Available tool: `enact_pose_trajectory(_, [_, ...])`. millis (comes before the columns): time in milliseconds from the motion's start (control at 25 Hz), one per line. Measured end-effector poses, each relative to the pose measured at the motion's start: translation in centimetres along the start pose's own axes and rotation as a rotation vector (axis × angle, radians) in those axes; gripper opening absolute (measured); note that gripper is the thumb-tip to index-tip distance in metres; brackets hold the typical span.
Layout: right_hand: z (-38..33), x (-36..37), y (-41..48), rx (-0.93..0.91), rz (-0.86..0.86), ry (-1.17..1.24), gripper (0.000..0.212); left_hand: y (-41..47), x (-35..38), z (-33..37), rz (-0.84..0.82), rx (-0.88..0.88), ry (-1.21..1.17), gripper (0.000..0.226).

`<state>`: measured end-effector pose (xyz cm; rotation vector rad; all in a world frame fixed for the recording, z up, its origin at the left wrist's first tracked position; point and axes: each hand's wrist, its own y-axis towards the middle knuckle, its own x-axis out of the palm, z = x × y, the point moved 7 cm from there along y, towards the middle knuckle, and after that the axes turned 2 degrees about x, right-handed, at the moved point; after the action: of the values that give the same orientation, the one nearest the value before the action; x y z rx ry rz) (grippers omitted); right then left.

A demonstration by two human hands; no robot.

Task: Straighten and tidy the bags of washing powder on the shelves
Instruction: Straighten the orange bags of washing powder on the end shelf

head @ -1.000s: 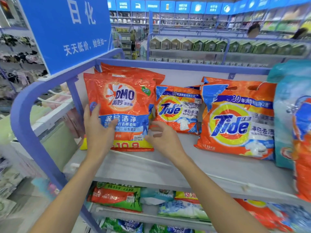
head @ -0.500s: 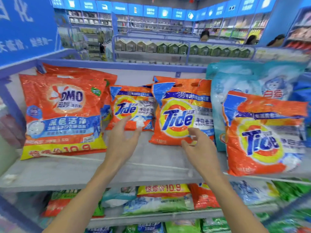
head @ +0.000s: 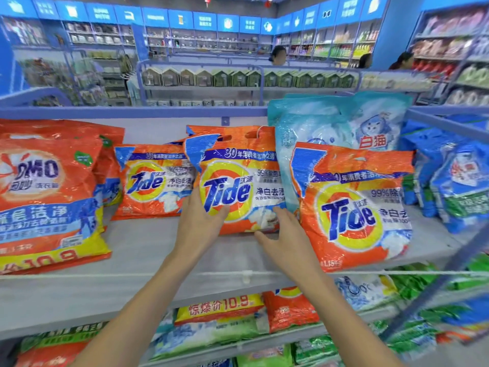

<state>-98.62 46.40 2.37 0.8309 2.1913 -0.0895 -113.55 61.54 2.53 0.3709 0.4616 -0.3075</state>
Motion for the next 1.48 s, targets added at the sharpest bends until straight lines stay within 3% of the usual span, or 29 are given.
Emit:
enact_pose_trajectory(120, [-0.7, -2.4, -1.7, -0.015, -0.009, 0.082, 0.058, -2.3, 0.7, 2.3, 0.052, 0.03, 0.129, 0.082])
enact_pose_trajectory(280, [1.8, -9.2, -4.6, 0.04, 0.199, 0.275, 0.027, -6.0, 4.4, 6.4, 0.034, 0.176, 0.056, 0.067])
enact_pose_trajectory(400, [6.4, -14.9, -5.0, 0.066, 0.418, 0.222, 0.017, -8.0, 8.6, 8.9, -0.141, 0.09, -0.176, 0.043])
enact_pose_trajectory(480, [9.8, -17.5, -4.2, 0.084, 0.465, 0.171, 0.019, -8.8, 11.7, 10.3, -0.282, -0.013, -0.326, 0.032])
enact_pose_trajectory(680, [14.7, -20.1, -1.4, 0.046, 0.459, 0.138, 0.031, -9.0, 15.9, 11.2, -0.244, -0.206, -0.461, 0.101])
enact_pose_trajectory(720, [15.0, -20.4, -0.7, 0.048, 0.446, 0.13, 0.037, -9.0, 16.1, 11.2, -0.234, -0.24, -0.458, 0.105])
enact_pose_trajectory(800, [15.7, -20.1, 1.0, 0.137, 0.268, 0.264, 0.042, -8.9, 16.2, 11.0, -0.22, -0.305, -0.486, 0.088])
enact_pose_trajectory(880, [16.2, -18.5, 2.2, 0.257, 0.008, 0.515, 0.026, -9.2, 16.2, 10.9, -0.213, -0.366, -0.582, 0.071])
enact_pose_trajectory(960, [16.7, -17.4, 3.1, 0.257, -0.099, 0.592, 0.023, -9.3, 16.4, 10.7, -0.192, -0.393, -0.623, 0.065])
enact_pose_trajectory(1160, [16.8, -16.2, 3.5, 0.372, -0.128, 0.961, 0.052, -9.2, 15.2, 11.4, -0.153, -0.359, -0.693, 0.046])
enact_pose_trajectory(1280, [15.8, -15.2, 3.3, 0.352, -0.123, 1.031, 0.062, -8.9, 13.8, 10.9, -0.103, -0.309, -0.689, 0.025])
enact_pose_trajectory(1360, [14.3, -14.5, 3.0, 0.316, -0.106, 0.978, 0.061, -9.3, 12.1, 10.9, -0.055, -0.315, -0.704, 0.033])
enact_pose_trajectory(1480, [10.9, -13.1, 2.6, 0.258, -0.145, 0.952, 0.042, -8.9, 8.5, 10.0, 0.074, -0.32, -0.675, 0.04])
